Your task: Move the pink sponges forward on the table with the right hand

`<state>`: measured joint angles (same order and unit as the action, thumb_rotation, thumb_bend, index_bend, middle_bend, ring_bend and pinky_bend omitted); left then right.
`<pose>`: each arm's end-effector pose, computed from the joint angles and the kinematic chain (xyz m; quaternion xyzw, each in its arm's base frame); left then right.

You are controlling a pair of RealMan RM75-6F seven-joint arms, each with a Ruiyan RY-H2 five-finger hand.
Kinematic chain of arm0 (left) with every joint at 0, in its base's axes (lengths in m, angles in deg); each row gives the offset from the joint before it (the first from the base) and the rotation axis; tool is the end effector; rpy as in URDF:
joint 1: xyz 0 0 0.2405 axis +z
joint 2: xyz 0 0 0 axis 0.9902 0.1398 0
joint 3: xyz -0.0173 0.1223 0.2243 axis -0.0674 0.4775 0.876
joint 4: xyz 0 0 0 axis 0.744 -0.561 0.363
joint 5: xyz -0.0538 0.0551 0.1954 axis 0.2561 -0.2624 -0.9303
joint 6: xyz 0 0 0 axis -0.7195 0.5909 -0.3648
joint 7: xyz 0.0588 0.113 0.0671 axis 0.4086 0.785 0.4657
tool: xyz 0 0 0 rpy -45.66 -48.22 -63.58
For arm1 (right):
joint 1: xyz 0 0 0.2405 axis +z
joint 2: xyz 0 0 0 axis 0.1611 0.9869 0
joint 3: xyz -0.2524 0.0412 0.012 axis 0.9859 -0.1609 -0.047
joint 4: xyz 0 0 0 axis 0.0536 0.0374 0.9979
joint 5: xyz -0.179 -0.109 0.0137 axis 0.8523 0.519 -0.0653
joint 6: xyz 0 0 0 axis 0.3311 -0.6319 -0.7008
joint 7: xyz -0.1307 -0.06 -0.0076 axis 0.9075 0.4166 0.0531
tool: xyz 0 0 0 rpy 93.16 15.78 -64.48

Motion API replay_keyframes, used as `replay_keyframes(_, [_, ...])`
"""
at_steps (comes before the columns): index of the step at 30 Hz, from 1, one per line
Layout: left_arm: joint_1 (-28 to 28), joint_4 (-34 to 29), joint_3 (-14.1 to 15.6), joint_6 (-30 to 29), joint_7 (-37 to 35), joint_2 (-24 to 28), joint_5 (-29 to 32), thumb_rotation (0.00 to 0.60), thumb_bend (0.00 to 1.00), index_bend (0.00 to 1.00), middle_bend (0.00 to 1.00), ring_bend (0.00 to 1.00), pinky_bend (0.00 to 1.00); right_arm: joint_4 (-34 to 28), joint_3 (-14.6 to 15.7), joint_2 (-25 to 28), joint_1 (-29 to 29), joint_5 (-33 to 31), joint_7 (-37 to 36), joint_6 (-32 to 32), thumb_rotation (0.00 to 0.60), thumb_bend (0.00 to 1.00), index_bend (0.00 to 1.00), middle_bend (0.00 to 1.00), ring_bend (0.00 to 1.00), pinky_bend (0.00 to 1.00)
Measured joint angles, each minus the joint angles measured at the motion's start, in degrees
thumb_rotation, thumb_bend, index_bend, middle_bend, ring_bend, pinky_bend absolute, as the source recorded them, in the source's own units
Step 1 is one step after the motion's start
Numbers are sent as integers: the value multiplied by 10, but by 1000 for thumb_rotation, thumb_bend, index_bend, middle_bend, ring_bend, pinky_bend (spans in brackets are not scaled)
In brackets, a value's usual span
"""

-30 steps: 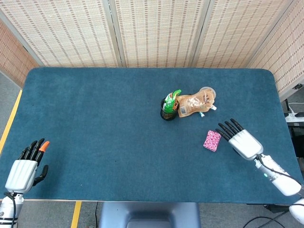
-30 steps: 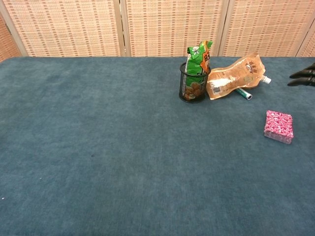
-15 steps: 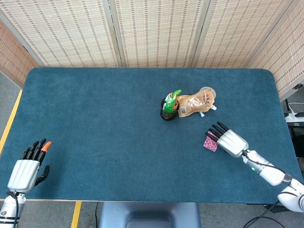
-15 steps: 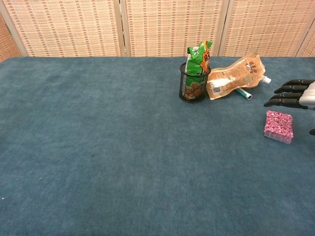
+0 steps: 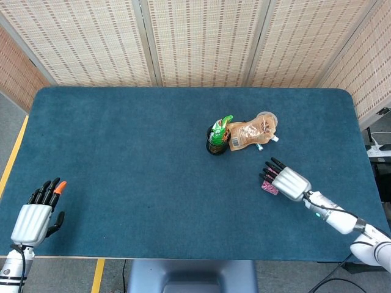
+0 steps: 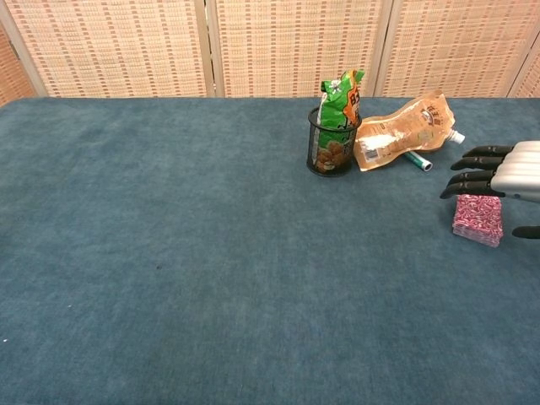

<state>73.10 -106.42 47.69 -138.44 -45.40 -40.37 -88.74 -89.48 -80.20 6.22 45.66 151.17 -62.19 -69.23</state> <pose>-0.3039 0.1956 0.1197 -0.6619 -0.3418 -0.3337 0.5777 -0.3089 -0.3384 0.0592 0.8913 -0.0907 0.1808 0.4059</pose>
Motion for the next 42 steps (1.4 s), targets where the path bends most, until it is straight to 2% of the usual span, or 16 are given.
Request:
replay_keyframes(12, [-1, 2, 0, 2, 1, -2, 3, 600, 477, 0, 0, 24, 188, 30, 3, -27, 8, -17, 16, 8, 600, 217, 139, 133, 0, 0])
replay_keyframes(23, [0, -2, 1, -1, 2, 1, 3, 600, 476, 0, 0, 27, 191, 43, 8, -35, 10, -23, 23, 0, 600, 217, 218, 183, 0, 0])
replay_keyframes(42, [-2, 0, 1, -1, 0, 1, 2, 600, 475, 0, 6, 36, 192, 44, 12, -39, 11, -37, 42, -1, 600, 217, 284, 227, 0, 0])
